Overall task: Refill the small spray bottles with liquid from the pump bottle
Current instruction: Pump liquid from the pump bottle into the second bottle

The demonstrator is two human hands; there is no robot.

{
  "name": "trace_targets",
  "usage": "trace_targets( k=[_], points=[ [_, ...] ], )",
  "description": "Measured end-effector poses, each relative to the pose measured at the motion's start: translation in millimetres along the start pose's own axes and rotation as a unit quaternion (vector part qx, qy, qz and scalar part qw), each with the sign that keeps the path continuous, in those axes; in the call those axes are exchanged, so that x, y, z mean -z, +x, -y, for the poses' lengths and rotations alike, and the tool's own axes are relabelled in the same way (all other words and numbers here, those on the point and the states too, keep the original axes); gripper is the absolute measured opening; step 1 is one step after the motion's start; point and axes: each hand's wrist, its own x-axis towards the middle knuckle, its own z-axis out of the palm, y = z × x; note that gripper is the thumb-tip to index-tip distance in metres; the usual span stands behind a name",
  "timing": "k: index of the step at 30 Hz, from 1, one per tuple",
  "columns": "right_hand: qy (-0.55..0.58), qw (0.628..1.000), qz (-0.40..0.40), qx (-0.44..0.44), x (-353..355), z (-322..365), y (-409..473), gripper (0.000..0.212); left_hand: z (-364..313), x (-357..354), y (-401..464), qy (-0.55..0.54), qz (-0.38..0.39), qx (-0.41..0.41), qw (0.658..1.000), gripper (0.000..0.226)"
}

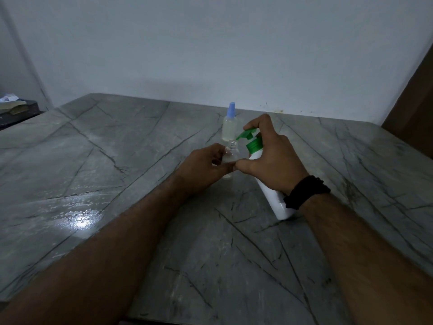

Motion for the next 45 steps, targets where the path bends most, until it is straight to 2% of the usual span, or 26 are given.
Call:
trace_targets(
  k=[4, 25, 31, 38, 45],
  points=[
    [-0.003, 1.0, -0.001, 0.004, -0.1, 0.1, -0.7, 0.07, -0.9, -0.3, 0.4, 0.002, 0.003, 0.003, 1.0, 0.04],
    [0.01, 1.0, 0.019, -0.005, -0.5, 1.3, 1.0, 0.065, 0.0, 1.3, -0.9, -0.003, 0.009, -0.003, 1.0, 0.041],
    [0.008, 1.0, 0.016, 0.001, -0.3, 1.0, 0.1, 0.072, 1.6, 0.1, 0.5, -0.006, 0.002, 0.0, 1.0, 0.035],
    [0.008, 1.0, 0.015, -0.008, 1.4, 0.9, 0.8, 0.067, 0.9, -0.3, 0.1, -0.005, 0.001, 0.0, 1.0, 0.038],
    [0.01, 1.0, 0.009, -0.008, 2.5, 1.8, -0.6, 0.073, -3.4, 0.6, -0.8, -0.004, 0.007, 0.01, 1.0, 0.042]
  ],
)
